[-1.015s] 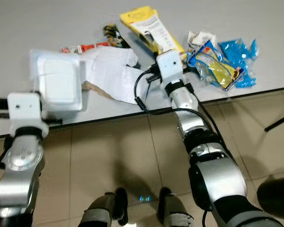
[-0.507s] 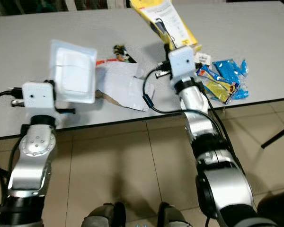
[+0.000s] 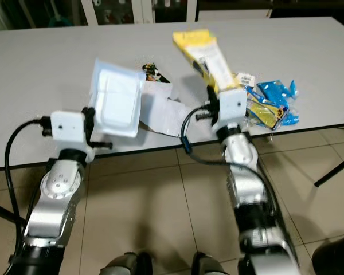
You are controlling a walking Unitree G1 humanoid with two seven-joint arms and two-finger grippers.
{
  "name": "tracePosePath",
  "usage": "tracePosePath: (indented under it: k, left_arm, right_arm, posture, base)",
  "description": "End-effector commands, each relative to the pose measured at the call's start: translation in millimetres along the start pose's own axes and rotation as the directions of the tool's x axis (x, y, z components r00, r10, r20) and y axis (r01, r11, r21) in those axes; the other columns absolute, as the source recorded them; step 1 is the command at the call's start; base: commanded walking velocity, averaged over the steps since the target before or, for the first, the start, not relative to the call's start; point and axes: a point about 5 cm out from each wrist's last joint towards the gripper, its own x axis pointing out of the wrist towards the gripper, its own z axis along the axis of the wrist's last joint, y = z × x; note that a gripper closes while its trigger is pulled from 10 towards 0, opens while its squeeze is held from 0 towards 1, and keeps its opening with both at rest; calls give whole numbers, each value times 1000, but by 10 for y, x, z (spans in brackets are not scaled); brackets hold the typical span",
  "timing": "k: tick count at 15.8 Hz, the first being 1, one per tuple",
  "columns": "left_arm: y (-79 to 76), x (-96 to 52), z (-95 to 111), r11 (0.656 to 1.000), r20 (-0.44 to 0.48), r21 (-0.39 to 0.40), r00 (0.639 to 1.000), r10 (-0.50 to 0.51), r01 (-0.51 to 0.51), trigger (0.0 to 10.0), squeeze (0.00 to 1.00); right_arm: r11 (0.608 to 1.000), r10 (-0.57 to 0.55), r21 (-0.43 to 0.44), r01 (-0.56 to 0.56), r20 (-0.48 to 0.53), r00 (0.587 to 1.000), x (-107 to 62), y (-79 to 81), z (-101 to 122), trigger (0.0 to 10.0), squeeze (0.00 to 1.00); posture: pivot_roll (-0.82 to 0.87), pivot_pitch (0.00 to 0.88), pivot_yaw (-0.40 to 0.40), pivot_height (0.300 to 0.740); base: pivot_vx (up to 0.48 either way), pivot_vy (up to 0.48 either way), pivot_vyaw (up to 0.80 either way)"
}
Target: Picking trash to rubbish bin
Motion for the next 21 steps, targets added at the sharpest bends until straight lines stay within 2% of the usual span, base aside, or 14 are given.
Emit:
tracePosePath:
  k: [1, 3, 6, 9, 11, 14, 15, 21]
  left_arm:
    - [46, -40, 6, 1000, 13, -3, 1000, -3, 4, 10000, 0]
    - [103, -110, -43, 1000, -8, 12, 1000, 4, -4, 10000, 0]
    - [105, -186, -49, 1000, -15, 0, 1000, -14, 14, 10000, 0]
    - [91, -219, -55, 999, -22, 3, 999, -39, 39, 10000, 0]
    - [85, -191, -39, 999, -15, 8, 999, -53, 53, 10000, 0]
    - [85, -167, -16, 999, -13, 6, 998, -54, 54, 10000, 0]
    - [89, -182, -24, 998, -19, 5, 998, -58, 58, 10000, 0]
    - [106, -180, -31, 999, -25, -2, 998, -53, 53, 10000, 0]
  right_arm:
    - [999, 7, 44, -7, -3, 1000, -30, 29, 59, 10000, 0]
    - [997, 7, 73, -4, -34, 999, -127, 50, 82, 10000, 0]
    - [996, 16, 85, -10, -68, 998, -242, 52, 113, 10000, 0]
    - [997, 26, 71, -18, -110, 994, -298, -23, 104, 10000, 0]
    - [997, 18, 72, -9, -129, 991, -313, -37, 110, 10000, 0]
    - [996, 20, 85, -8, -142, 990, -334, 24, 117, 10000, 0]
    - [996, 23, 93, -9, -152, 988, -364, 68, 108, 10000, 0]
    - [995, 30, 95, -15, -161, 986, -372, 95, 111, 10000, 0]
  posture:
    - [-54, 86, 30, 740]
    - [-56, 90, 31, 740]
    - [-56, 102, 42, 740]
    - [-56, 105, 49, 740]
    - [-58, 104, 57, 740]
    - [-59, 105, 63, 740]
    - [-59, 109, 65, 740]
    - [-58, 114, 66, 740]
  base:
    - [0, 0, 0]
    - [0, 0, 0]
    - [0, 0, 0]
    - [0, 0, 0]
    - [0, 0, -475]
    - [0, 0, -694]
    - [0, 0, -756]
    - [0, 0, -756]
